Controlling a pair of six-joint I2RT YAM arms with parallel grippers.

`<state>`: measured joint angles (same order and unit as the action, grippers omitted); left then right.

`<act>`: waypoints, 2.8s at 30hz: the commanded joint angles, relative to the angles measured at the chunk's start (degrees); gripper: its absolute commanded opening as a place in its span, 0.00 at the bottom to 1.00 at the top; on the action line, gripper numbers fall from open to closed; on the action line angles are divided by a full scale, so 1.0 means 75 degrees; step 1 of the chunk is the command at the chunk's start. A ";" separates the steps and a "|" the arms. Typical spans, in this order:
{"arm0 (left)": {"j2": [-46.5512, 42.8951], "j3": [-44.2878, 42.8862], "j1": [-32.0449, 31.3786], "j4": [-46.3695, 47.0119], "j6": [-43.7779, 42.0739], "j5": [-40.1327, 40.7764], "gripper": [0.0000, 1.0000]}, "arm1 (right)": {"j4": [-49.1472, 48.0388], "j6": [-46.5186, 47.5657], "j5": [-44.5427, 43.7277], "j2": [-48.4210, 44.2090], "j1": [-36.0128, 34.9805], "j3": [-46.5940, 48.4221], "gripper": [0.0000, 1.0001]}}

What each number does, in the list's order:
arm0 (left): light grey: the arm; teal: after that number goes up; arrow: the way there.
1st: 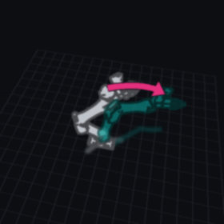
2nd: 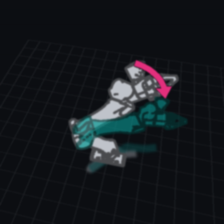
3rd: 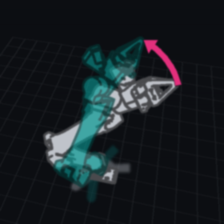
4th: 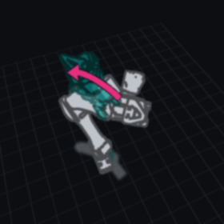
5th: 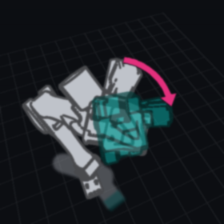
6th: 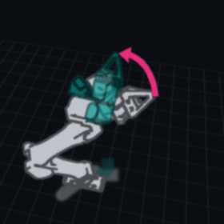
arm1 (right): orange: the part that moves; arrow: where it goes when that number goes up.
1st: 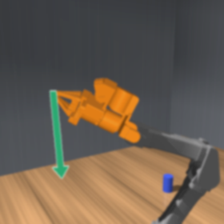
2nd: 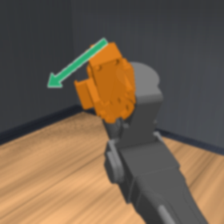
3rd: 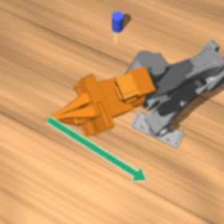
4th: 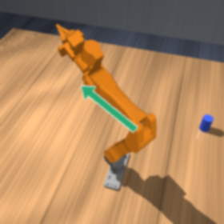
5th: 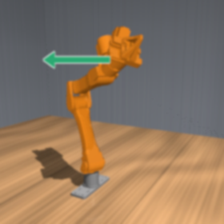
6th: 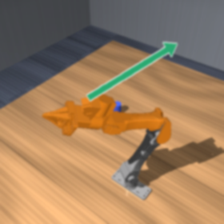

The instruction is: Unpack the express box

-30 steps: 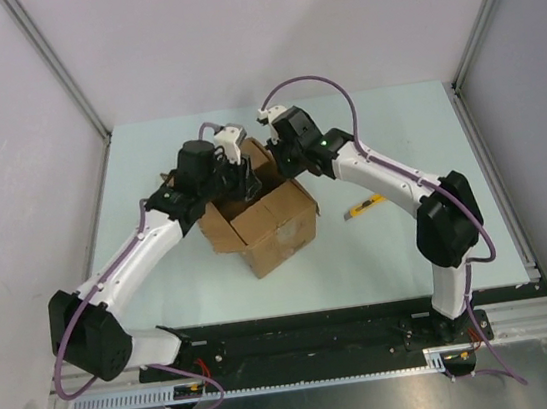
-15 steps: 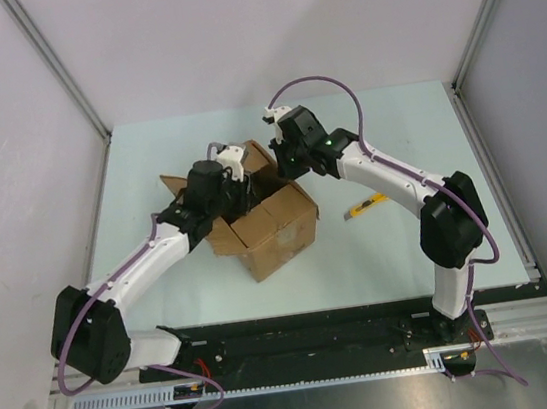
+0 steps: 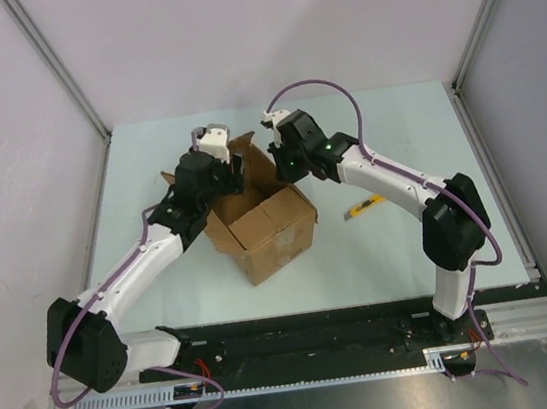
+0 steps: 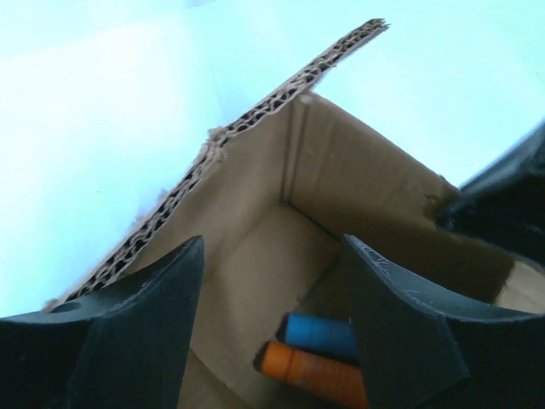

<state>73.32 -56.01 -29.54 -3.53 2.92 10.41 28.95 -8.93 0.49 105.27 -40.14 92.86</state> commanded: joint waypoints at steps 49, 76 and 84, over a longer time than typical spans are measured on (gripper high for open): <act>0.1802 -0.1029 0.1443 -0.1756 -0.0166 -0.1963 0.61 | 0.0090 0.1167 0.0251 -0.0490 0.0079 -0.0616 0.00; 0.1591 -0.1275 0.1279 -0.2072 0.1144 -0.1823 0.00 | 0.0909 0.0324 -0.2842 -0.0548 -0.0342 0.1539 0.57; 0.1439 -0.1310 0.0927 -0.2260 0.2152 -0.0804 0.00 | 0.3201 -0.0238 -0.2210 0.0667 -0.0858 0.3004 0.11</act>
<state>85.25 -66.04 -21.78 -16.14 11.53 -0.14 41.06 -6.98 -16.36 105.41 -45.04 108.20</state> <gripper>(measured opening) 0.053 0.188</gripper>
